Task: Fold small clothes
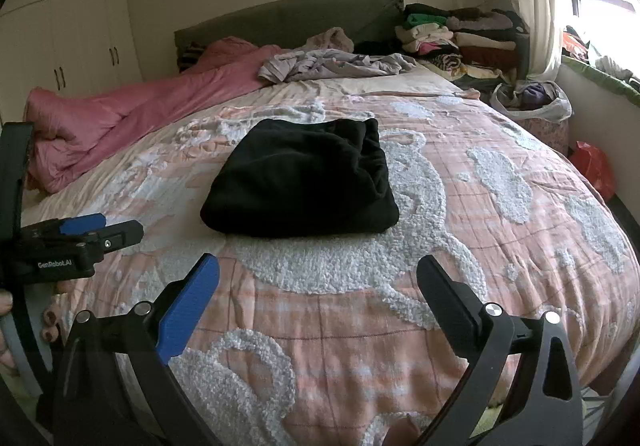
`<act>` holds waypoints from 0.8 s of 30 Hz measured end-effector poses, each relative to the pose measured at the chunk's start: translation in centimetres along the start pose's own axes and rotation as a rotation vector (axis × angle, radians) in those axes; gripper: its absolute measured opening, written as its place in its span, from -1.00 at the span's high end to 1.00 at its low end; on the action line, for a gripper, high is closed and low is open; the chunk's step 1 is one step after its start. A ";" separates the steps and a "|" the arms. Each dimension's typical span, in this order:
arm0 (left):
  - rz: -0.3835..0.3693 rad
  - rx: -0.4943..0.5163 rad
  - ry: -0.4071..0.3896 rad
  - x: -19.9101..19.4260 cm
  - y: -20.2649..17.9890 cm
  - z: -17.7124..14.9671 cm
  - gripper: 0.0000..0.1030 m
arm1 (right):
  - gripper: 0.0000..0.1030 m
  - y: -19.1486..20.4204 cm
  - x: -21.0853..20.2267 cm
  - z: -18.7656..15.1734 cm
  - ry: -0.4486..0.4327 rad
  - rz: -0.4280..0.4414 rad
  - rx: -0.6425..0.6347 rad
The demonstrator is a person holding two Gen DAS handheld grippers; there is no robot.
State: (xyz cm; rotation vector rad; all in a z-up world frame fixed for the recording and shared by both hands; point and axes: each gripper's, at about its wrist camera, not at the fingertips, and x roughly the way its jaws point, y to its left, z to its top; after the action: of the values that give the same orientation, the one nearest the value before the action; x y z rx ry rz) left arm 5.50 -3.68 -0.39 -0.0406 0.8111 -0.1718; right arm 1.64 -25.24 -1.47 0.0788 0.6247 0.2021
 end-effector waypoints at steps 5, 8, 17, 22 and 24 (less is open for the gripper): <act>0.013 0.003 -0.005 -0.3 0.1 0.1 -0.81 | -0.91 0.1 0.0 0.1 0.001 0.001 -0.004; 0.019 0.005 -0.003 -0.3 0.1 0.1 -0.81 | -0.91 0.2 0.0 0.1 0.001 -0.001 -0.003; 0.029 0.008 0.000 -0.2 0.2 0.0 -0.81 | -0.91 0.2 0.0 0.1 0.000 -0.001 -0.003; 0.029 0.008 0.001 -0.3 0.2 0.1 -0.81 | -0.91 0.2 -0.1 0.0 0.001 -0.001 -0.004; 0.029 0.007 0.002 -0.3 0.2 0.1 -0.81 | -0.91 0.2 0.0 0.0 0.001 -0.001 -0.003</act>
State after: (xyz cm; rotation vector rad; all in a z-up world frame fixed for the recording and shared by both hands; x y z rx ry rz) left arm 5.38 -3.45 -0.16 -0.0223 0.8126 -0.1472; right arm 1.60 -25.09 -1.38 0.0752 0.6253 0.2022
